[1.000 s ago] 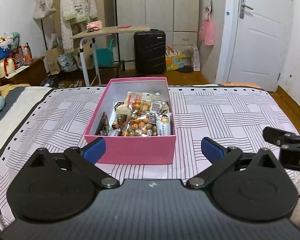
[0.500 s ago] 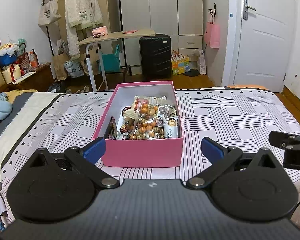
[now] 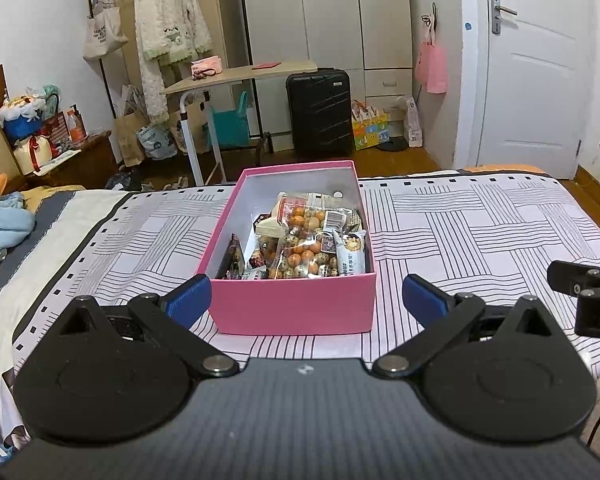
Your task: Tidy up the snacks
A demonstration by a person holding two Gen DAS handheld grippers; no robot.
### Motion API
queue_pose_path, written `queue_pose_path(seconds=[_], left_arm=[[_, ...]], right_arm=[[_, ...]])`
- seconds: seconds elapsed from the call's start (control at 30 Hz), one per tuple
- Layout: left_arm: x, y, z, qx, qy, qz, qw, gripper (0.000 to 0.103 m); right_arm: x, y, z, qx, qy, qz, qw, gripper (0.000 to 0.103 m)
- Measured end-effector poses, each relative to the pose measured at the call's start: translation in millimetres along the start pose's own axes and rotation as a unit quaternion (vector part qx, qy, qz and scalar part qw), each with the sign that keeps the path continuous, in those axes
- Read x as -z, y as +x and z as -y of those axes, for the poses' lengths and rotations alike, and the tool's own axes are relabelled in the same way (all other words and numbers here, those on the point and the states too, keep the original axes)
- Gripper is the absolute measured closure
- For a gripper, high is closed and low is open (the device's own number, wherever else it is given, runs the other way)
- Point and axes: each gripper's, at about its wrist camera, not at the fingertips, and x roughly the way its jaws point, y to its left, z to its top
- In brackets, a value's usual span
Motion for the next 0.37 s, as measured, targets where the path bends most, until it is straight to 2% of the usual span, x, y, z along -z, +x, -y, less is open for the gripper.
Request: queue_pose_path(seconds=[0.37], left_arm=[[-0.2, -0.3, -0.8, -0.002, -0.001, 0.0, 1.0, 0.0]], right_arm=[[-0.6, 5.3, 1.3, 0.002, 0.0, -0.005, 1.0, 0.004]])
